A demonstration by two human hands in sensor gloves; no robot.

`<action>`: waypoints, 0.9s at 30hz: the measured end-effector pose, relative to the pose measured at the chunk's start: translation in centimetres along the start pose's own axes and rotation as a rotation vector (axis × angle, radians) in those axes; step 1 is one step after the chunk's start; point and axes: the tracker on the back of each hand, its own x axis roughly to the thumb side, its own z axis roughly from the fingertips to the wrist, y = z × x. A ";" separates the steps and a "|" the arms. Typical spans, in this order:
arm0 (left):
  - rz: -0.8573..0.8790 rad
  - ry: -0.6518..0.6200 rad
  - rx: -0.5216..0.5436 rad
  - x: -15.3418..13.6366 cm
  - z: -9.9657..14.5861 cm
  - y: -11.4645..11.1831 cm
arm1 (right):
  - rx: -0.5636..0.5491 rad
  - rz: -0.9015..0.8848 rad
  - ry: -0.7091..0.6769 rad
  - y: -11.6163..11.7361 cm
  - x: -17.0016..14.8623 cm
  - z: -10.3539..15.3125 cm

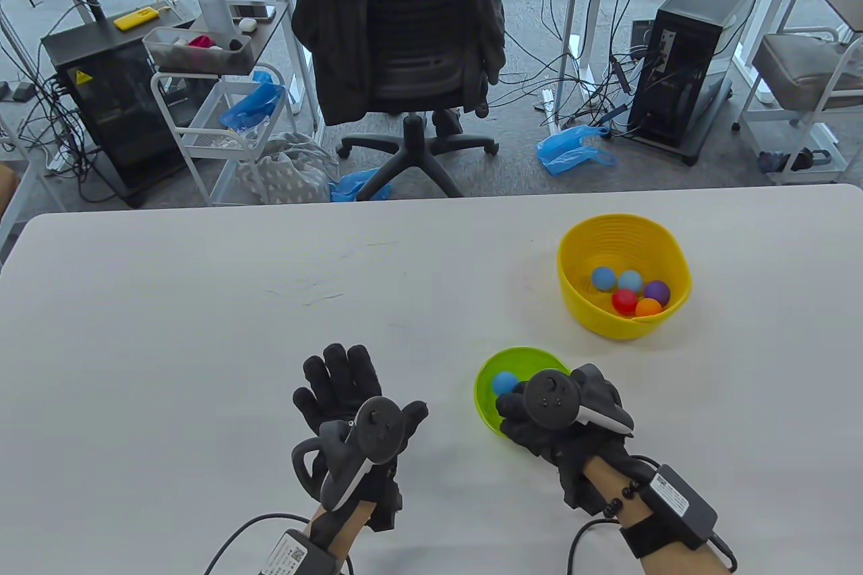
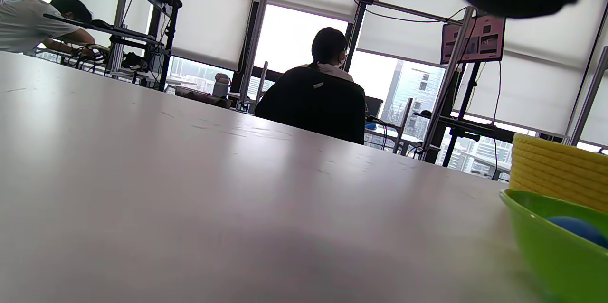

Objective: Toss ping pong balls into fabric basket

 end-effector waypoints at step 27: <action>0.006 -0.024 -0.029 0.6 0.0 -0.3 | -0.436 -0.956 -0.150 -6.7 -8.7 4.0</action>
